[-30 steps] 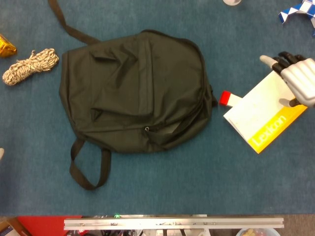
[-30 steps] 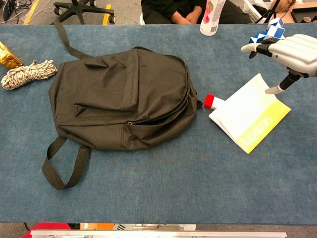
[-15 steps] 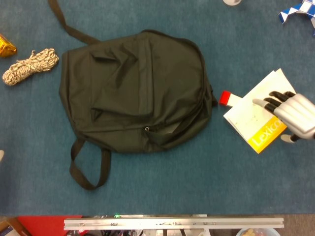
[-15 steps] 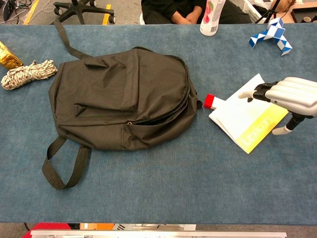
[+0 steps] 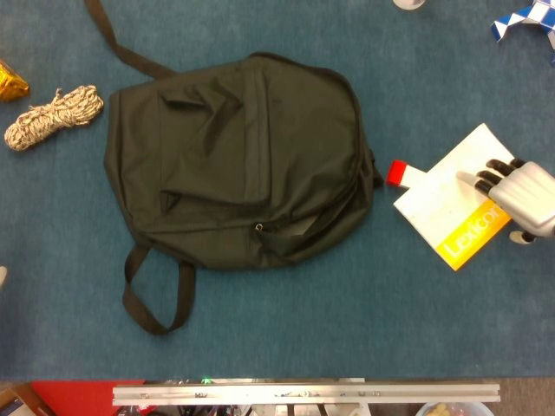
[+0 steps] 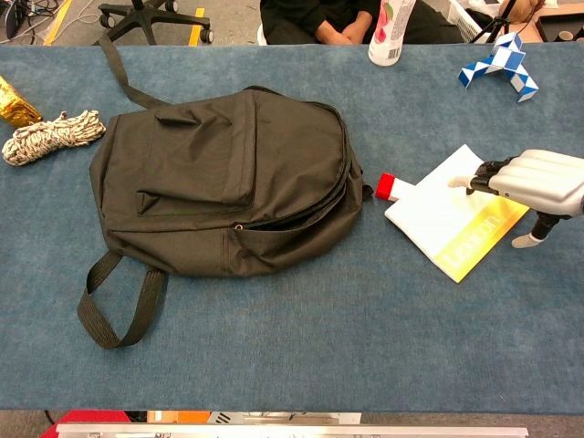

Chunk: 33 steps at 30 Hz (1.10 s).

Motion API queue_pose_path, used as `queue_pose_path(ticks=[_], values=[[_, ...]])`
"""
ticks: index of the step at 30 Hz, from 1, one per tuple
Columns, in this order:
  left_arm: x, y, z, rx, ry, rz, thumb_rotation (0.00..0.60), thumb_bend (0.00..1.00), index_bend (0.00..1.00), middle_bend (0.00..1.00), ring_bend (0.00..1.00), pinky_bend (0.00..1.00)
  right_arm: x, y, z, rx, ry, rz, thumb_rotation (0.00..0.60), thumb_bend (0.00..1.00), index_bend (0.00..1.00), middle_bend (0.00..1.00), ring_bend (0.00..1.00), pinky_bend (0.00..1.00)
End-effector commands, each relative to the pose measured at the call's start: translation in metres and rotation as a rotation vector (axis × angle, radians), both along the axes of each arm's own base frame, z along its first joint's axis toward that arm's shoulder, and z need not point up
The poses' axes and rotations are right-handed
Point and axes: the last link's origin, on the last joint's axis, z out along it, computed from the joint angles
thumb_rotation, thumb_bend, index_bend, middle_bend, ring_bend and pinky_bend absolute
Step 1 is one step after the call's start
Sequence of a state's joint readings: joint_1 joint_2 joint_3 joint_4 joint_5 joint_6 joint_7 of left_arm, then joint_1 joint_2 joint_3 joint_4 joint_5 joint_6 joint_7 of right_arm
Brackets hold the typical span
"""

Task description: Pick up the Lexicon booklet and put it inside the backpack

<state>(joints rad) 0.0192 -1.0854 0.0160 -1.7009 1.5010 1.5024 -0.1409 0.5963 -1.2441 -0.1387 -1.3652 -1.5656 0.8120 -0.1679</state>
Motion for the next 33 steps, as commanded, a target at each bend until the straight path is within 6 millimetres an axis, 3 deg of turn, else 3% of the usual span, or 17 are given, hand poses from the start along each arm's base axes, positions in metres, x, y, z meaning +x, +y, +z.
queue_pose_path(ticks=[1,13,33], values=[[0.0002,0.0001,0.0000,0.000,-0.001,-0.001,0.600,0.17,0.33,0.31,0.26,0.28,0.0011,-0.0040,-0.0046,0.003,0.001,0.009,0.600,0.10,0.08,0.24,0.13,0.28],[0.0000,-0.0013,0.0011,0.001,-0.010,0.002,0.600,0.17,0.33,0.31,0.26,0.28,-0.0022,-0.0125,-0.0087,0.028,0.025,-0.006,0.600,0.10,0.03,0.24,0.13,0.28],[0.0001,-0.0015,0.0012,0.001,-0.012,0.003,0.600,0.17,0.33,0.31,0.26,0.28,-0.0057,-0.0067,-0.0131,0.004,0.031,0.052,0.600,0.10,0.03,0.24,0.13,0.28]])
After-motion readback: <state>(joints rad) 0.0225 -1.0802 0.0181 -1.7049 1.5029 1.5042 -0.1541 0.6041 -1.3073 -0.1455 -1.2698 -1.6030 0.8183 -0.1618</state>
